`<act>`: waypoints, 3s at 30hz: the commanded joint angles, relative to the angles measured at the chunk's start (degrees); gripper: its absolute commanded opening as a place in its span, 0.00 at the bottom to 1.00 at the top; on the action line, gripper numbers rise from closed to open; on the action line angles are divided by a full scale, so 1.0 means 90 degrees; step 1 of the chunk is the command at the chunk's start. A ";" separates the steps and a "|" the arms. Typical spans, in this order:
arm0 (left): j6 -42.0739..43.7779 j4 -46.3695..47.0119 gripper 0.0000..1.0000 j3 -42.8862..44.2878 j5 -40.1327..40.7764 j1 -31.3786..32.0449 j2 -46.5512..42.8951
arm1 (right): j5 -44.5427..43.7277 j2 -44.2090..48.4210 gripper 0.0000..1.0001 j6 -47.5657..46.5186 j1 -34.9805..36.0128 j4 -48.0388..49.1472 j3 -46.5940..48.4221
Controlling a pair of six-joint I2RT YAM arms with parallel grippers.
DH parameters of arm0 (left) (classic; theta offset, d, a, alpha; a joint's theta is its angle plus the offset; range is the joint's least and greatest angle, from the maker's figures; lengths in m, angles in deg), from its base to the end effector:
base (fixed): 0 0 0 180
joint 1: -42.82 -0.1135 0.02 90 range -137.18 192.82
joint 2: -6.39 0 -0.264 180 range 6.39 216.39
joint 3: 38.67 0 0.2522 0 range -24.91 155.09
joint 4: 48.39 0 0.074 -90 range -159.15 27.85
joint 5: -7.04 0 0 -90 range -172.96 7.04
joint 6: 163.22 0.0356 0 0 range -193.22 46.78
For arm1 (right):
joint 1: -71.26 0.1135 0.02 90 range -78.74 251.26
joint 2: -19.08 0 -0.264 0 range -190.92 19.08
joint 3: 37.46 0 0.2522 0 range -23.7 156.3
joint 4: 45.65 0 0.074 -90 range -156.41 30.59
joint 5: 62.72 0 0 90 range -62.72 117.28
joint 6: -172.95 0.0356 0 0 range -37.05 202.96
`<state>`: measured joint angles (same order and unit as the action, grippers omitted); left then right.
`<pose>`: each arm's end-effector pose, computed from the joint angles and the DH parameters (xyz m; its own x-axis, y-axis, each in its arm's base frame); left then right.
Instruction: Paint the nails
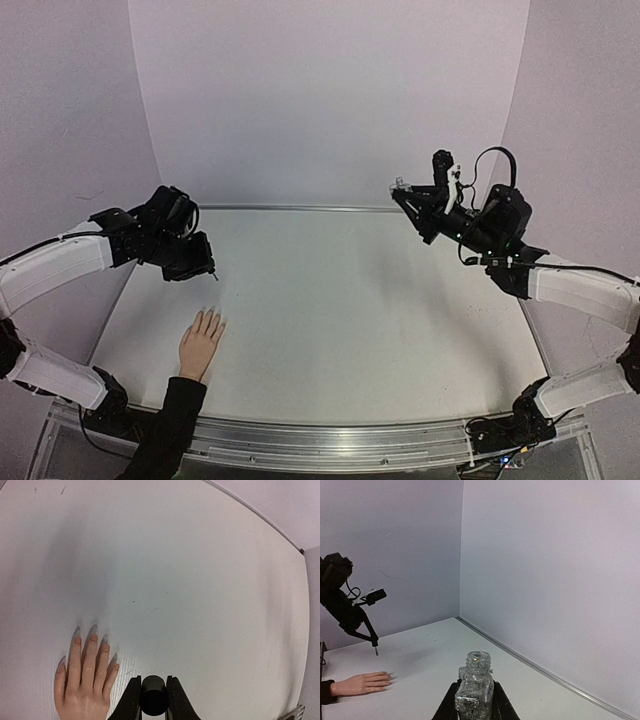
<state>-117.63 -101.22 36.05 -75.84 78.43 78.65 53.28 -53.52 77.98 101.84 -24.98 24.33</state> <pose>0.2150 -0.1485 0.2916 -0.8066 -0.2764 -0.5224 -0.0714 0.9230 -0.3782 0.2445 0.1626 0.3363 0.2187 0.0388 -0.9750 -0.8132 0.5595 -0.1601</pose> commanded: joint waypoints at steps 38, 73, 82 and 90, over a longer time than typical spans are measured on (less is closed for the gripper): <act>-0.0944 0.0556 0.00 -0.0407 0.0928 -0.0058 0.1999 | 0.0022 -0.0439 0.00 -0.0707 -0.0318 -0.0398 0.0259; -0.0809 0.0730 0.00 -0.0298 0.0953 -0.0110 0.2236 | 0.0195 -0.0560 0.00 -0.0594 -0.0317 -0.0408 0.0279; -0.0781 0.0705 0.00 -0.0251 0.1015 -0.0110 0.2294 | 0.0249 -0.0589 0.00 -0.0555 -0.0320 -0.0408 0.0289; -0.0732 0.0727 0.00 -0.0212 0.1018 -0.0119 0.2348 | 0.0276 -0.0600 0.00 -0.0542 -0.0317 -0.0408 0.0298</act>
<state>-125.44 -95.52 31.40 -68.13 77.82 99.20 54.99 -58.61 72.56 99.14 -30.42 24.53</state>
